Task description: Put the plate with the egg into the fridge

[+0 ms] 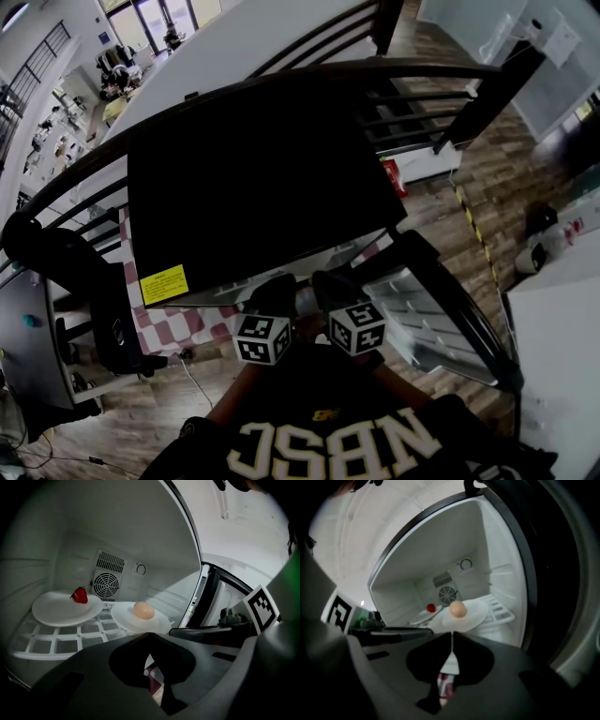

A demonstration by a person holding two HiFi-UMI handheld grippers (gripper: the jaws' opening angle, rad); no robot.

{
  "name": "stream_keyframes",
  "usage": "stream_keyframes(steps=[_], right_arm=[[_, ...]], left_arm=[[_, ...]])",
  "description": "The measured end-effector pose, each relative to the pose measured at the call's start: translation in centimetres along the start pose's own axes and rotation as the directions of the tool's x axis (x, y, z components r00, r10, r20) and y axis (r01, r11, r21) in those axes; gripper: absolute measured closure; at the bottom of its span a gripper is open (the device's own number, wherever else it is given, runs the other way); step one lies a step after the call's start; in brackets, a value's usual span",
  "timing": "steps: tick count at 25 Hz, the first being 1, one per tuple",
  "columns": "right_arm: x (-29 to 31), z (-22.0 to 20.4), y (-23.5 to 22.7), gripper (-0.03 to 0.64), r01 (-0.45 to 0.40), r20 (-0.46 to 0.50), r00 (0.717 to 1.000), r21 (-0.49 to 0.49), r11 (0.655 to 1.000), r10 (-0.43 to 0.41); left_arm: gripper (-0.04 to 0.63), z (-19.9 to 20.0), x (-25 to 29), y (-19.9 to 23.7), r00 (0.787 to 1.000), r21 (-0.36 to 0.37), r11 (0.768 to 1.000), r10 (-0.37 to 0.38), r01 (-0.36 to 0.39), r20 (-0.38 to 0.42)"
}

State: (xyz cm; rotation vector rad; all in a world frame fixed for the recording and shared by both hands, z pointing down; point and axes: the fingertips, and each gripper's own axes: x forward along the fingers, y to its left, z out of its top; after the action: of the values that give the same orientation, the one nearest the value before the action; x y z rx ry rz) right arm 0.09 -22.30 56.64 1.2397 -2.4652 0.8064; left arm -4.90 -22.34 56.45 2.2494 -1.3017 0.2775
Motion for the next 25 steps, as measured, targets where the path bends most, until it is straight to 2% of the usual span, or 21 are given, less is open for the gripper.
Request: stream_keyframes(steps=[19, 25], right_arm=[[3.0, 2.4, -1.0, 0.586, -0.019, 0.0, 1.0, 0.008, 1.0, 0.019], [2.7, 2.8, -0.6, 0.586, -0.046, 0.037, 0.998, 0.021, 0.999, 0.045]], left_arm=[[0.574, 2.1, 2.7, 0.3, 0.999, -0.006, 1.0, -0.02, 0.02, -0.042], [0.574, 1.9, 2.4, 0.2, 0.999, -0.029, 0.999, -0.015, 0.014, -0.031]])
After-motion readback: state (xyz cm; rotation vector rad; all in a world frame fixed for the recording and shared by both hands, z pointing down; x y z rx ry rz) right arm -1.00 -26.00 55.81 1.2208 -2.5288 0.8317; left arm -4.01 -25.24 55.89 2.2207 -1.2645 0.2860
